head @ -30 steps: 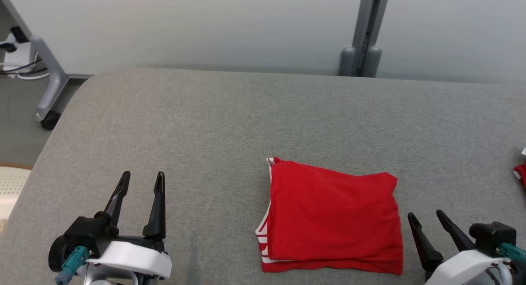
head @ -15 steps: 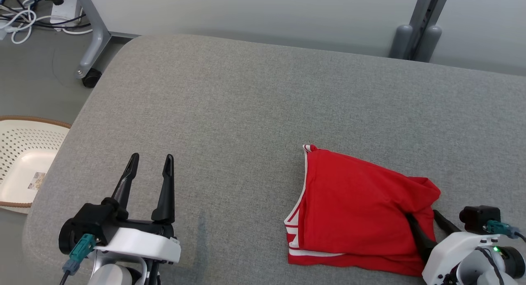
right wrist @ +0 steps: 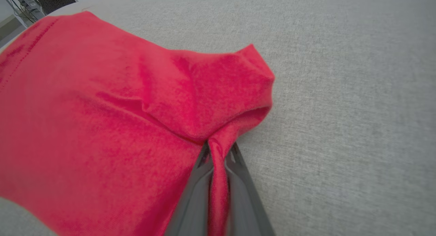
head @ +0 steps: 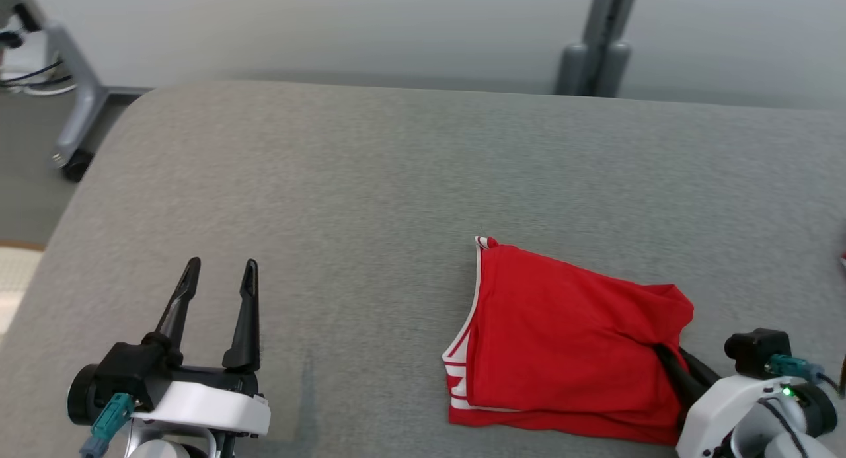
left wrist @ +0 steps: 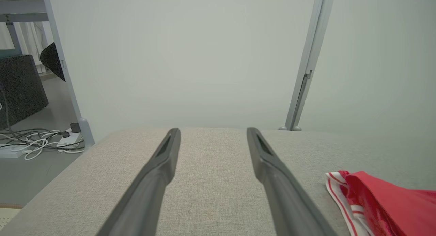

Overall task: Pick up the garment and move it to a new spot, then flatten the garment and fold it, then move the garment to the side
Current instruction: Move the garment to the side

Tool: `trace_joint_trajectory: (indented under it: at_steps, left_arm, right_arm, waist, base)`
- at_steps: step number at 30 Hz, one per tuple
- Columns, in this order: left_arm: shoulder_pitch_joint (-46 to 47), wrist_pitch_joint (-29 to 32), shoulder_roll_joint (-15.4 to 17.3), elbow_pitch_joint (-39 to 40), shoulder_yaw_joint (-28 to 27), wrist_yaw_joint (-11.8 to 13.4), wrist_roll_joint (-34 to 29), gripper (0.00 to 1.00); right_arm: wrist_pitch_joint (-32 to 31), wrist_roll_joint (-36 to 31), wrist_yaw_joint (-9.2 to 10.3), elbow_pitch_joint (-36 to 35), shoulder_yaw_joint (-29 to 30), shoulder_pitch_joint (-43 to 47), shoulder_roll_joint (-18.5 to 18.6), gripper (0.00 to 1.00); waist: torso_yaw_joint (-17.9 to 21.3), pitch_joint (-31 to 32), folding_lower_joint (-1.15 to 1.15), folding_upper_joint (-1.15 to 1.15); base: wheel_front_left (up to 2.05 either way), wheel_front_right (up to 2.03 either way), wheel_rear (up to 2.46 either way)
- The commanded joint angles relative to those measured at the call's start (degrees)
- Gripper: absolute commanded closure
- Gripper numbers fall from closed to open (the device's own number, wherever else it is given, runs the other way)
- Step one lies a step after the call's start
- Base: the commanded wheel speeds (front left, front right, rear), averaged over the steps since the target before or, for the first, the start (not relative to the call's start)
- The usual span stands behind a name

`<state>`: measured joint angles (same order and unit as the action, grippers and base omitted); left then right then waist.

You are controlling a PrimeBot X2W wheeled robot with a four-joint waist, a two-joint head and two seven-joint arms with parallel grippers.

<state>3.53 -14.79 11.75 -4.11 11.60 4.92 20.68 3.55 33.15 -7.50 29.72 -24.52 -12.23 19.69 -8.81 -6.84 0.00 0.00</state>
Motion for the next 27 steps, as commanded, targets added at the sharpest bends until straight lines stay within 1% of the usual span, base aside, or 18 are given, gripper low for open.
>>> trace_joint_trajectory:
  at_steps: [1, 6, 7, 12, 15, 17, 20, 27]
  left_arm:
    - [-0.63, 0.23, 0.54, 0.7, -0.34, 0.45, -0.48, 0.0]
    - [-0.61, 1.06, 1.59, 3.22, -0.67, 1.23, -0.79, 0.0]
    - [-0.61, 1.06, 1.59, 3.22, -0.67, 1.23, -0.79, 0.0]
    - [0.73, 2.09, 2.24, 5.14, -0.28, 1.19, -1.13, 0.0]
    - [0.46, 3.05, 2.85, 6.01, 0.02, 1.53, -1.68, 0.0]
    - [1.57, 3.81, 3.46, 6.98, 0.37, 1.45, -2.29, 0.0]
    - [3.49, 5.12, 4.09, 8.74, 1.08, 1.07, -3.05, 0.0]
    - [7.99, 7.56, 5.74, 12.39, 2.06, 0.42, -4.75, 0.0]
  right_arm:
    - [0.21, -0.53, 0.01, -0.87, -0.18, 0.07, 1.46, 1.0]
    - [-1.38, -2.17, 0.01, -4.56, -1.83, -2.28, 6.53, 1.0]
    - [-1.38, -2.17, 0.01, -4.56, -1.83, -2.28, 6.53, 1.0]
    - [-2.04, -2.35, 0.01, -5.91, -2.05, -7.68, 10.37, 1.0]
    - [-2.17, -2.23, 0.01, -4.79, -3.03, -12.53, 11.06, 1.0]
    - [-1.24, -1.74, 0.01, -3.53, -3.18, -16.06, 11.96, 1.0]
    - [-0.02, -0.89, 0.01, -1.57, -3.31, -20.43, 13.88, 1.0]
    - [3.5, 1.81, 0.01, 3.83, -1.8, -28.75, 20.74, 1.0]
  waist:
    - [4.35, 0.29, 0.0, 0.0]
    - [11.14, -1.02, 0.0, 0.0]
    - [11.14, -1.02, 0.0, 0.0]
    - [16.69, -2.87, 0.0, 0.0]
    - [19.73, -3.67, 0.0, 0.0]
    - [20.73, -5.0, 0.0, 0.0]
    - [21.16, -7.5, 0.0, 0.0]
    - [20.33, -14.33, 0.0, 0.0]
  base:
    - [0.0, 0.0, 0.0]
    - [0.0, 0.0, 0.0]
    - [0.0, 0.0, 0.0]
    - [0.0, 0.0, 0.0]
    - [0.0, 0.0, 0.0]
    - [0.0, 0.0, 0.0]
    - [0.0, 0.0, 0.0]
    - [0.0, 0.0, 0.0]
